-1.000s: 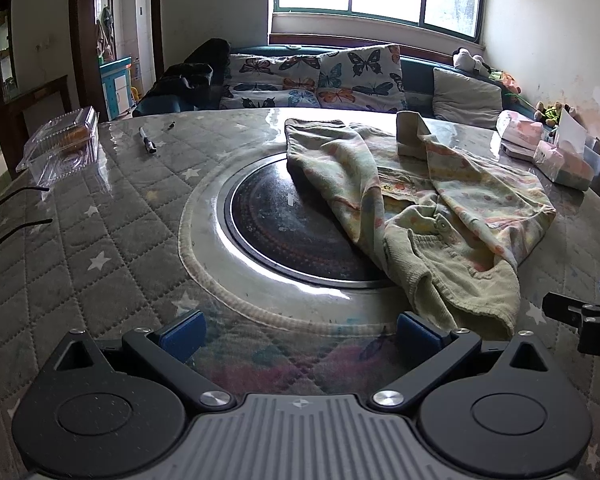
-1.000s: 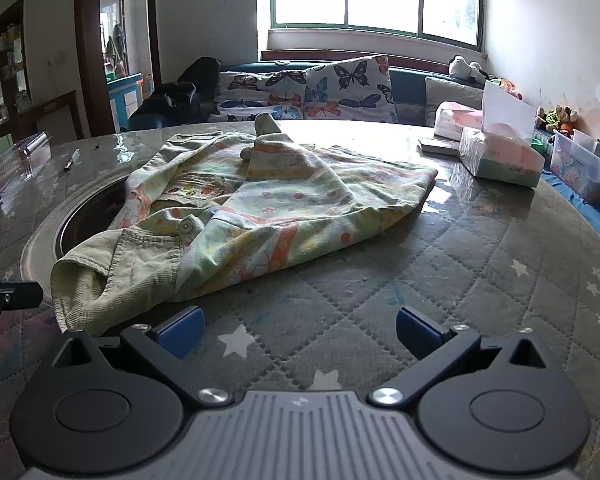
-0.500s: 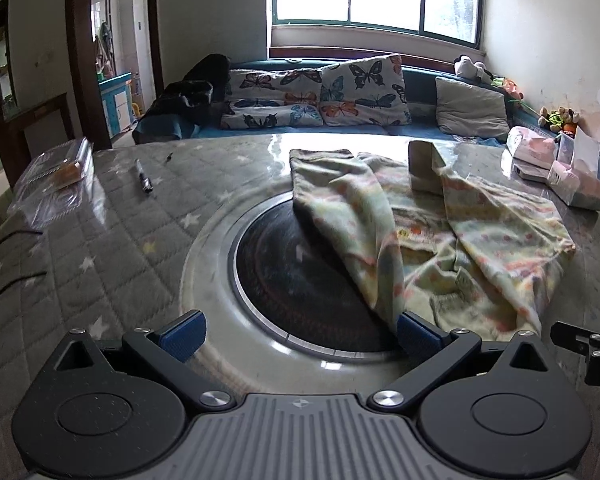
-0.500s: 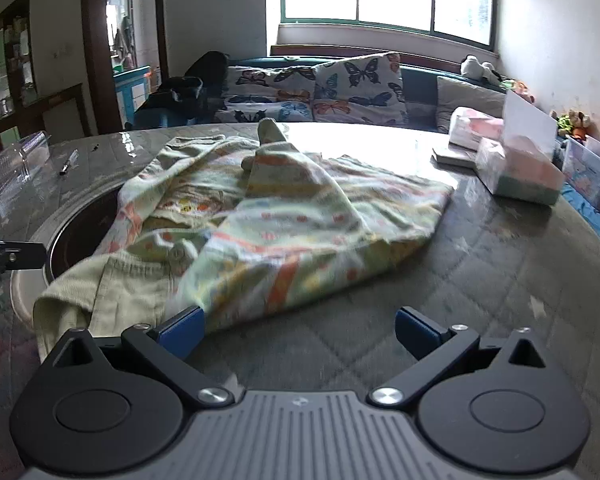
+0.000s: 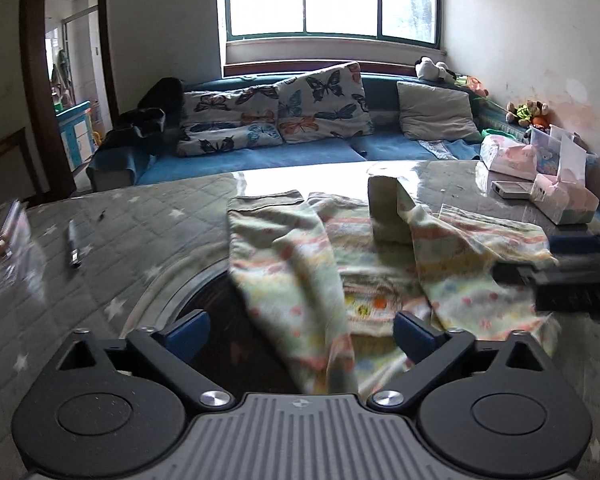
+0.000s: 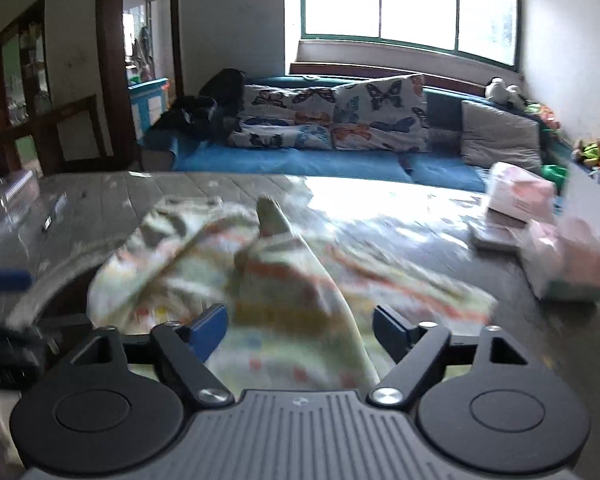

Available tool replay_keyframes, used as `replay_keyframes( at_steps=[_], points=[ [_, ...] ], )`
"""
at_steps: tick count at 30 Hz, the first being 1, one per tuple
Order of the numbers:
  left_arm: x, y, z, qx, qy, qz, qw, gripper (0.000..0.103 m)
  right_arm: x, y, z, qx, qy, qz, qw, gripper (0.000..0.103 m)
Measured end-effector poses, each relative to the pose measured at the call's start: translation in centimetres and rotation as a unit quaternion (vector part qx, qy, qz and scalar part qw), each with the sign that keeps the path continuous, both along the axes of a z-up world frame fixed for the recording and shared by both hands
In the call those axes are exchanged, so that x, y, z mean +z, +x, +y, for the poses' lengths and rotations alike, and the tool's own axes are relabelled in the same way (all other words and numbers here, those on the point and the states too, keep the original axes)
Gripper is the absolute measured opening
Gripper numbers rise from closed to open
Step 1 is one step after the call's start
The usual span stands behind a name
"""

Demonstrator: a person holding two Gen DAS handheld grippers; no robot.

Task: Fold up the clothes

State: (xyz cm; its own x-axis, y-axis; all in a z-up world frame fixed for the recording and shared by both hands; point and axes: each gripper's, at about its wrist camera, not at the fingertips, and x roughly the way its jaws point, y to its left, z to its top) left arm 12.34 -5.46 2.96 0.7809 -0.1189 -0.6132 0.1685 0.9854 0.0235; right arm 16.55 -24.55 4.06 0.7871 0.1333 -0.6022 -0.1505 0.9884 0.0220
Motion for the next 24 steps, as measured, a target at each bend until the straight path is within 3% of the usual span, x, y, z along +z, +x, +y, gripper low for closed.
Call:
replay_keyframes(
  at_steps=[8,13,16,19,21,23,24],
  points=[
    [-1.4,3.8,-0.8,-0.023,-0.014,0.022,0.9994,0.067,-0.1,7.9,1.9,0.032,-0.001,-0.002,0.999,0.065],
    [-1.7,4.7,-1.1,-0.038,-0.015,0.029,0.9988,0.063,-1.5,11.5,2.9,0.036,-0.006,0.012,0.999,0.057],
    [-1.9,5.3,-1.1,-0.044,-0.014,0.033,0.9984,0.057,-2.4,12.9,3.0,0.037,-0.011,0.024,0.999,0.045],
    [-2.2,5.8,-1.1,-0.044,-0.015,0.041,0.9981,0.05,-3.1,13.5,2.7,0.039,-0.009,0.04,0.998,0.025],
    [-2.5,6.0,-1.0,-0.049,-0.013,0.047,0.9976,0.036,-3.1,13.2,2.4,0.033,-0.009,0.041,0.999,0.012],
    [-2.7,6.0,-0.9,-0.049,-0.013,0.051,0.9974,0.019,-2.6,12.4,1.6,0.026,-0.001,0.033,0.999,0.006],
    [-2.8,6.0,-0.8,-0.047,-0.014,0.052,0.9974,0.016,-2.3,12.0,1.2,0.022,0.003,0.029,0.999,0.005]
  ],
)
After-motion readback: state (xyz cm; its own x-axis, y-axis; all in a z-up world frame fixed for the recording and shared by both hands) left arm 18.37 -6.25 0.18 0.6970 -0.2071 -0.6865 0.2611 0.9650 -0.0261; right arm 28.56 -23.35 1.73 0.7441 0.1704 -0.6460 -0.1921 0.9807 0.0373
